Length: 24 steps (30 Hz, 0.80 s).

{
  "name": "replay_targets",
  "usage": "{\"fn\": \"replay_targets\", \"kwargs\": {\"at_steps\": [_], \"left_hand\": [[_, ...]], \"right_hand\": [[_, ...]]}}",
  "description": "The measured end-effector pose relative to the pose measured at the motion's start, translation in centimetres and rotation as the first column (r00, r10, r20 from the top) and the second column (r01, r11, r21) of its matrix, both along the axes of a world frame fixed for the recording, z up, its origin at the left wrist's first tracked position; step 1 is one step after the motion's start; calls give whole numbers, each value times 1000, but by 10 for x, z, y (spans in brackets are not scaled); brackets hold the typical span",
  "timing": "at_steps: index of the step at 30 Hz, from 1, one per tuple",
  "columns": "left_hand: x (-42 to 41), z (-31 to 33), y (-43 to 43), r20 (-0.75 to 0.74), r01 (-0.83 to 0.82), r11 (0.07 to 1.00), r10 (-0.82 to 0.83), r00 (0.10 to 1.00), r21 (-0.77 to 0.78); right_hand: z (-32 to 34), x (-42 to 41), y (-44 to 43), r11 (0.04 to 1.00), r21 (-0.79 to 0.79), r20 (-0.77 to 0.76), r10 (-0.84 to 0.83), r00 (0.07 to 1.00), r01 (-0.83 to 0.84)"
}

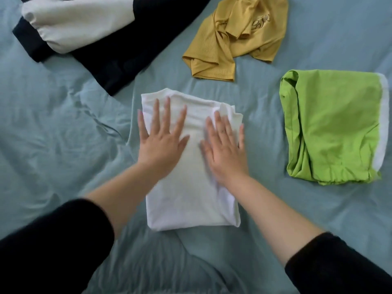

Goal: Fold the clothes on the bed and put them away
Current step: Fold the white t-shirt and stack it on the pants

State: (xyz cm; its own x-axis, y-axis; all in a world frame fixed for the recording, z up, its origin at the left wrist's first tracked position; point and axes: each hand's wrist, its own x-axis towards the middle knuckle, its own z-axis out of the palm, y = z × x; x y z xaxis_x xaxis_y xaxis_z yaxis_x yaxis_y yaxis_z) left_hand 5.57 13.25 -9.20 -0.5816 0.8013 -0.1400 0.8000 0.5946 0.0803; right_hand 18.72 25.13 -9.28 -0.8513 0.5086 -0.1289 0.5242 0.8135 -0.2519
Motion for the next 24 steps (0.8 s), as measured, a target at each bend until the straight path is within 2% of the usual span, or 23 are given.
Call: {"fn": "replay_targets", "kwargs": {"at_steps": [2, 4, 11, 14, 15, 16, 17, 18, 19, 20, 21, 22, 24], "left_hand": [[31, -4, -31, 31, 138, 990, -139, 990, 31], [41, -14, -69, 70, 244, 970, -242, 968, -19], [20, 0, -127, 162, 369, 904, -340, 926, -214], [18, 21, -147, 202, 427, 887, -392, 898, -176], [20, 26, -146, 248, 356, 924, -315, 916, -140], [23, 31, -141, 330, 193, 976, -150, 932, -102], [29, 32, -132, 431, -52, 997, 72, 900, -59], [33, 31, -119, 551, -325, 945, 289, 783, -33], [35, 30, -105, 668, -565, 824, 438, 601, -32], [35, 28, -89, 757, -739, 671, 514, 404, -61], [35, 27, -76, 798, -840, 532, 550, 247, -106], [35, 25, -64, 796, -885, 445, 581, 170, -136], [37, 25, -49, 771, -906, 406, 614, 171, -122]], "right_hand": [[0, 32, -20, 992, 47, 8, 121, 993, -121], [-7, 71, -24, 980, 41, 86, 189, 978, -193], [17, 129, -9, 987, -35, 371, 158, 915, -157], [34, 145, -13, 988, -125, 429, 139, 893, -93], [36, 146, -16, 980, -201, 389, 72, 919, 8], [38, 142, -19, 935, -301, 303, -94, 948, 189], [41, 132, -21, 820, -421, 220, -324, 920, 389], [42, 120, -22, 655, -530, 175, -537, 825, 539], [41, 106, -21, 478, -620, 175, -688, 704, 622], [39, 93, -19, 349, -677, 189, -768, 612, 648], [34, 82, -16, 290, -704, 192, -801, 567, 648], [30, 71, -14, 270, -717, 193, -809, 556, 642], [26, 54, -11, 248, -750, 205, -794, 573, 613]]}}
